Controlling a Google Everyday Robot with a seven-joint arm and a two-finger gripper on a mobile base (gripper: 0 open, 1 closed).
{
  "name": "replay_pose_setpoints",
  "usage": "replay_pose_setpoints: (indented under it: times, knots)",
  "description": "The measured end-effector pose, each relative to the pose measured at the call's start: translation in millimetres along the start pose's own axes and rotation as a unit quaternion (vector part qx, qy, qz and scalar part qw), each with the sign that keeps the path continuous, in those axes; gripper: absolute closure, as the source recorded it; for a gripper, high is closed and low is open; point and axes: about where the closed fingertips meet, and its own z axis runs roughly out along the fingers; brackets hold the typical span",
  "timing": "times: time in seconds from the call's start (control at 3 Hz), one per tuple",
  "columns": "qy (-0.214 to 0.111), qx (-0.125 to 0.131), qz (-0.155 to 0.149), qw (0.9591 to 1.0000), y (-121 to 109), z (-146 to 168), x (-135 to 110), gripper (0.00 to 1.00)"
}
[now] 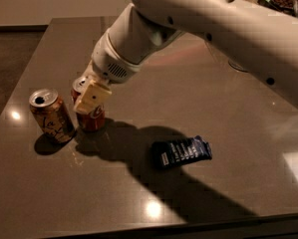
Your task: Move coke can near orange can
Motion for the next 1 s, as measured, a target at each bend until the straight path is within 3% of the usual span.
replay_pose_setpoints:
  times: [0.33, 0.67, 1.0]
  knots:
    - [0.004, -0.015, -0.007, 0.9999, 7.2, 8.7, 0.2, 0.35]
    - [0.004, -0.014, -0.008, 0.9999, 8.1, 8.3, -1.3, 0.12]
    - [0.005, -0.015, -0.01, 0.9998, 9.2, 8.6, -2.5, 0.0]
